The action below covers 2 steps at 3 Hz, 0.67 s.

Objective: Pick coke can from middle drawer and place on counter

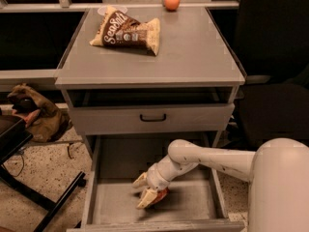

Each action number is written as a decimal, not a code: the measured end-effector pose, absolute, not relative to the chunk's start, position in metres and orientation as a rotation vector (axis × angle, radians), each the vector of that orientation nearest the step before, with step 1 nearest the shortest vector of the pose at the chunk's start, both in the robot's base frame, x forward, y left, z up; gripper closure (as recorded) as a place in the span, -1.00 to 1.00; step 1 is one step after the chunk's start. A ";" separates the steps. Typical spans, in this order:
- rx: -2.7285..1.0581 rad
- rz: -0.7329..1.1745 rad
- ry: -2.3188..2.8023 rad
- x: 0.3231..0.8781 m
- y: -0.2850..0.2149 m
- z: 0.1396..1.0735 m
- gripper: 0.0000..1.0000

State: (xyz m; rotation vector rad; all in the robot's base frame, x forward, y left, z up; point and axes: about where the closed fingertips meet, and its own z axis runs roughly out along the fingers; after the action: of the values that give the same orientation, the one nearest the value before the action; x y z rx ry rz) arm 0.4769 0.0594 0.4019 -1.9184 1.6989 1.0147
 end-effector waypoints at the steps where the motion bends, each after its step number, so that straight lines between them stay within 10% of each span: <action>1: -1.927 0.992 1.706 0.478 0.057 0.406 -1.00; 2: -1.960 0.921 1.723 0.482 0.051 0.415 -1.00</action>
Offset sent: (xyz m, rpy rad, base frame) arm 0.0142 -0.0193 0.0295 -0.1236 -0.1042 -0.0116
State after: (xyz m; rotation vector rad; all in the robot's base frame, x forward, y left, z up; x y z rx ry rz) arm 0.4818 0.0511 0.4152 -1.9596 1.7227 0.9212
